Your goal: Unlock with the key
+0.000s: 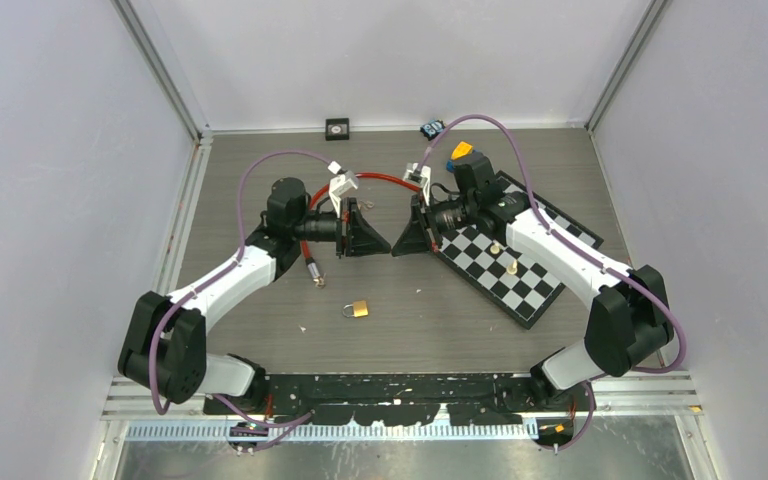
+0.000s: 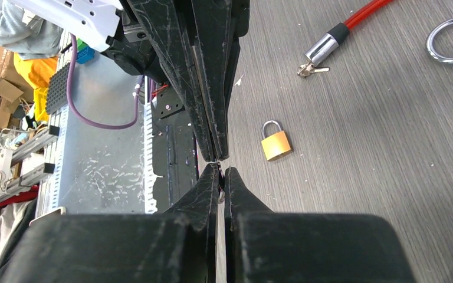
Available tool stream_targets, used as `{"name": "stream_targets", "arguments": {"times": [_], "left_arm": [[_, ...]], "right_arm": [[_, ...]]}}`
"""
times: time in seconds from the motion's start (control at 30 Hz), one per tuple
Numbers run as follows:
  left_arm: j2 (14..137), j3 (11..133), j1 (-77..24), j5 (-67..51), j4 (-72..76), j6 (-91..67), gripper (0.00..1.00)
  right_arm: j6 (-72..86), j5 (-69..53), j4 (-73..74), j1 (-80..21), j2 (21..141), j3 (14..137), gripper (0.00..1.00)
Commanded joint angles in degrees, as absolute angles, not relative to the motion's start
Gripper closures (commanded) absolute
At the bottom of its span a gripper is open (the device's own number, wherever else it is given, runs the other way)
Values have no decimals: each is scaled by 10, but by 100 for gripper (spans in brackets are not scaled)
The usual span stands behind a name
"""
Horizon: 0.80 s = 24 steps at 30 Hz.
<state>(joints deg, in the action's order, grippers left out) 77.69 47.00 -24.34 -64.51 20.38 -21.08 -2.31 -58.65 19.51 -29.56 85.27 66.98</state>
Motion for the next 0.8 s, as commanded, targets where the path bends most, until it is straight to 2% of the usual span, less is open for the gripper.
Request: {"name": "stream_targets", "arguments": {"times": [0.0,0.07,0.17,0.47,0.6,0.77], "left_arm": [[761,467,-240,-649,234,-207,100],[760,467,-239,-649,234,-203,99],[758,465,-239,-651,235,-197,93],[750,478,-239,-652,207,-169,47],[739,514,-238,-646,73,-75,31],[736,575,-238,-612,-193,158,27]], "right_arm": [[-35,-585,197,-293,837,689,99],[-42,-581,201,-291,833,686,99],[-54,-576,211,-289,828,686,99],[-102,-568,270,-289,821,697,99],[-133,-563,315,-289,819,703,99],[-193,-540,391,-289,809,709,99]]}}
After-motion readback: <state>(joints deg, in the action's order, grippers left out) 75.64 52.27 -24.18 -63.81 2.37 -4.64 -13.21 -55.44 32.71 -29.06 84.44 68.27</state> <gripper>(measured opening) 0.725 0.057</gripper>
